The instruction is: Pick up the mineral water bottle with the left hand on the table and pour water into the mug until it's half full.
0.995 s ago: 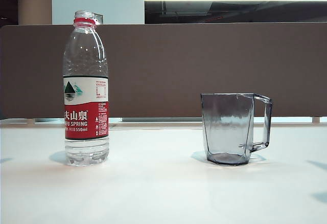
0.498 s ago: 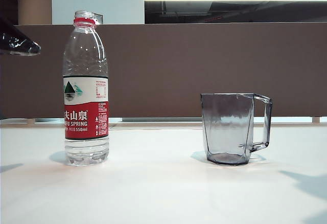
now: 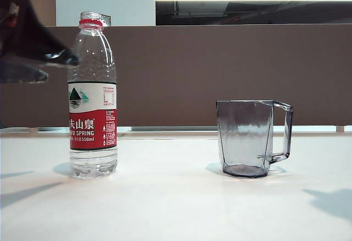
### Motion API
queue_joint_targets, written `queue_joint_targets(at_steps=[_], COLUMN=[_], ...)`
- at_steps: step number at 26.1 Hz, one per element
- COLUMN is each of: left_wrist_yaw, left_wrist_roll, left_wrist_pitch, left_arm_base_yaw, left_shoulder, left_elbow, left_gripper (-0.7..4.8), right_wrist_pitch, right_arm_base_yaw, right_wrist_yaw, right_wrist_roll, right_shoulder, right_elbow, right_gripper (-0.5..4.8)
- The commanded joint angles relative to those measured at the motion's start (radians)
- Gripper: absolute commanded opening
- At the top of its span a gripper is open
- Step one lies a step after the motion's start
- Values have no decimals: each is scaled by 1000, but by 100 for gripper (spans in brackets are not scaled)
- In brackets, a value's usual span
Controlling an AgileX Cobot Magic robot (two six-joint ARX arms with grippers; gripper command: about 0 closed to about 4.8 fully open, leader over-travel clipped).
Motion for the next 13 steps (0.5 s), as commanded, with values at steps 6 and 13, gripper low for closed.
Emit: queue_joint_targets(at_steps=[6,13], left_wrist_yaw=[24,72], left_wrist_roll=[4,4], left_wrist_pitch=[222,423], left_arm_base_yaw=[-1,-1], left_shoulder=[149,319], left_elbow=[4,5], left_gripper=[479,479], right_wrist_pitch=[21,21], right_arm_base_yaw=[0,0], right_wrist_yaw=[-3,-6], right_wrist_roll=[-3,-3], right_shoulder=[0,0], right_elbow=[9,9], right_gripper=[-2,-2])
